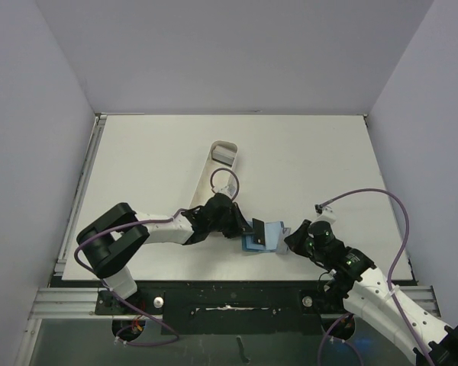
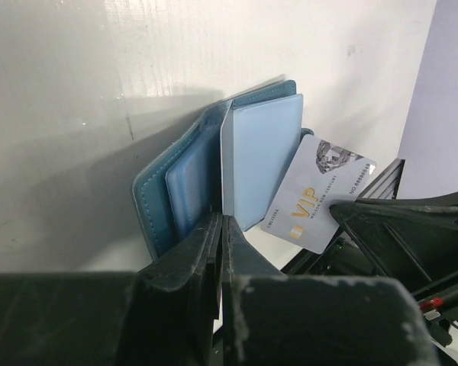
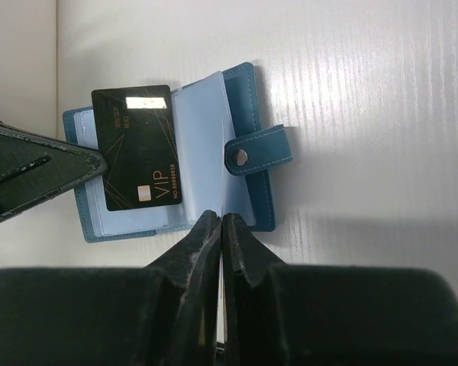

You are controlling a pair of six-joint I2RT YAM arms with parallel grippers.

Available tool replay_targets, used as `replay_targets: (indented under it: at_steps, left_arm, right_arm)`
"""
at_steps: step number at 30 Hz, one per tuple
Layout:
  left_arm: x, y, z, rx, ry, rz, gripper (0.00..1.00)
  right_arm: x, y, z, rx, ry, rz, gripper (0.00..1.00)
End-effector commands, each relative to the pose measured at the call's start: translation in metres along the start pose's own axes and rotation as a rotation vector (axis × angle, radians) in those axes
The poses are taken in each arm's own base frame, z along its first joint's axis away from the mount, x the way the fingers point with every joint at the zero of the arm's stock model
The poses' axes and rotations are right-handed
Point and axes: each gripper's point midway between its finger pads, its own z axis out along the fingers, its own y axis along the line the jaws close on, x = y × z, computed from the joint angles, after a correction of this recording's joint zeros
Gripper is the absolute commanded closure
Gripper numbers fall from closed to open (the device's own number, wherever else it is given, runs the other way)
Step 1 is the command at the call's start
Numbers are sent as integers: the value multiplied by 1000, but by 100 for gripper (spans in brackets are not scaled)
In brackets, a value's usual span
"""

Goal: Put the credit cards into the card holder
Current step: Insert the credit card into the card holder.

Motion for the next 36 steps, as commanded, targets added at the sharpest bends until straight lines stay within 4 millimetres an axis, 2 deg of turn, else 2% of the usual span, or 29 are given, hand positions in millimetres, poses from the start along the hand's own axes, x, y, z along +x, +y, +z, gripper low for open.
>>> replay_targets:
  at_steps: [1,10,15,25,36]
  left_arm:
    - [-5,8,1,-53,-27,5,100]
    - [12,-11,-2,36,15,-68,100]
    - [20,-13,-2,31,31,-71,100]
    - [15,3,2,-71,-5,-70,100]
    - [7,0,11,-103,-23,-42,100]
  right_arm:
    - [-6,4,-3,-5,-25,18,100]
    - [-5,1,-3,3,-24,21,100]
    - [-5,1,-4,7,-24,23,100]
    - [-3,2,-4,4,-20,30,100]
    - [-1,2,-4,3,-14,29,100]
